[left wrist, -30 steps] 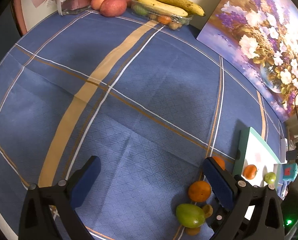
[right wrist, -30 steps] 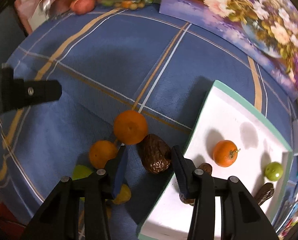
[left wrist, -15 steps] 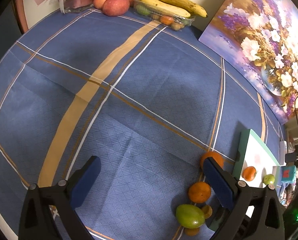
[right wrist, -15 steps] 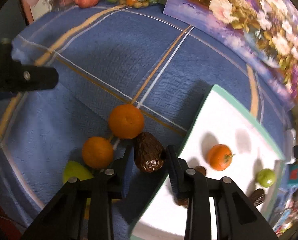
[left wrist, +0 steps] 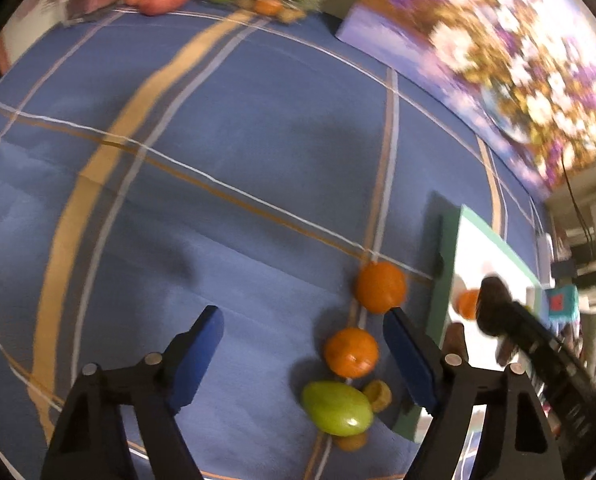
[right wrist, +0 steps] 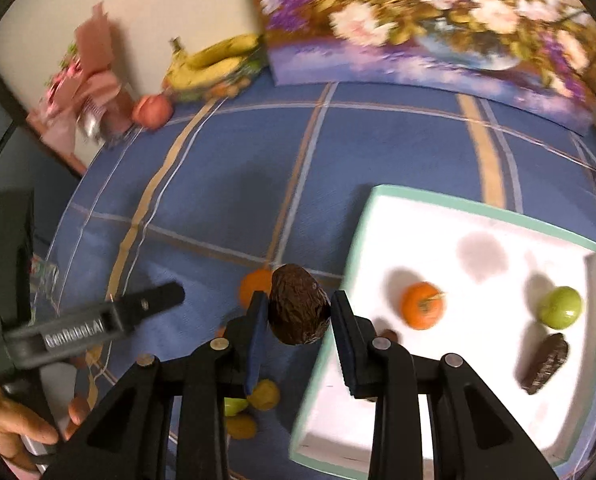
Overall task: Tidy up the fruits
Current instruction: 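Close the left gripper on an orange while the right gripper lifts the date, then carry the orange in the left gripper and the date in the right gripper over the tray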
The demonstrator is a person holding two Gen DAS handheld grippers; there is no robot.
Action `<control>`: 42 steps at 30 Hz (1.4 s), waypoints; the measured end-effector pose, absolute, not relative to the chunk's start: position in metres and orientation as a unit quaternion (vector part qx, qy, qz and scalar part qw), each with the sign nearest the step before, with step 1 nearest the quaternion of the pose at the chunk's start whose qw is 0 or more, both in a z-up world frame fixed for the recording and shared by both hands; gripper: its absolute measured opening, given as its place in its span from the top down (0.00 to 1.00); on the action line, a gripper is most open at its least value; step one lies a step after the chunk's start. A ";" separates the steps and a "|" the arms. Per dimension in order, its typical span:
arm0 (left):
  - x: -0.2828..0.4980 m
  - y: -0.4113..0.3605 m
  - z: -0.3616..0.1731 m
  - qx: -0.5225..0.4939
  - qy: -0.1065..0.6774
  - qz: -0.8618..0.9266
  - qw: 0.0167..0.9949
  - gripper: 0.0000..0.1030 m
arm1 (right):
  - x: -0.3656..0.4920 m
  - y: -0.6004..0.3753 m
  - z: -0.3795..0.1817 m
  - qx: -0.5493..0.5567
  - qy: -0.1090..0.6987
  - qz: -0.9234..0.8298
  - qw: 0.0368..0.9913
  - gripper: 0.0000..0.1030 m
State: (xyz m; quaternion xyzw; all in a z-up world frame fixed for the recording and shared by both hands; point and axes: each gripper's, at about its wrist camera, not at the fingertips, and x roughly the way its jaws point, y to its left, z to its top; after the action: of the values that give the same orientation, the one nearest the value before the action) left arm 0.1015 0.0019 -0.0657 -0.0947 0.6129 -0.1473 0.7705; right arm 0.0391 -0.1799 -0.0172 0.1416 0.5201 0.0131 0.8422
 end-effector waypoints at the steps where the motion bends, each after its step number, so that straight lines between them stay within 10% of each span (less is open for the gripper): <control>1: 0.100 -0.003 -0.067 -0.091 0.615 -0.157 0.767 0.25 | 0.037 -0.187 -0.014 0.149 0.516 0.007 0.844 0.67; 17: 0.086 -0.043 -0.085 -0.031 0.642 -0.199 0.740 0.66 | 0.034 -0.205 -0.010 0.161 0.506 -0.010 0.847 0.67; 42: 0.056 -0.084 0.013 -0.022 0.522 -0.303 0.797 0.68 | -0.007 -0.266 0.042 0.158 0.443 -0.125 0.874 0.67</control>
State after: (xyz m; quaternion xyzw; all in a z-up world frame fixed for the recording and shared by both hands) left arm 0.0558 -0.0840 0.0127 -0.0219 0.5218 -0.3030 0.7971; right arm -0.0073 -0.2660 0.0416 0.1577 0.4434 -0.1245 0.8735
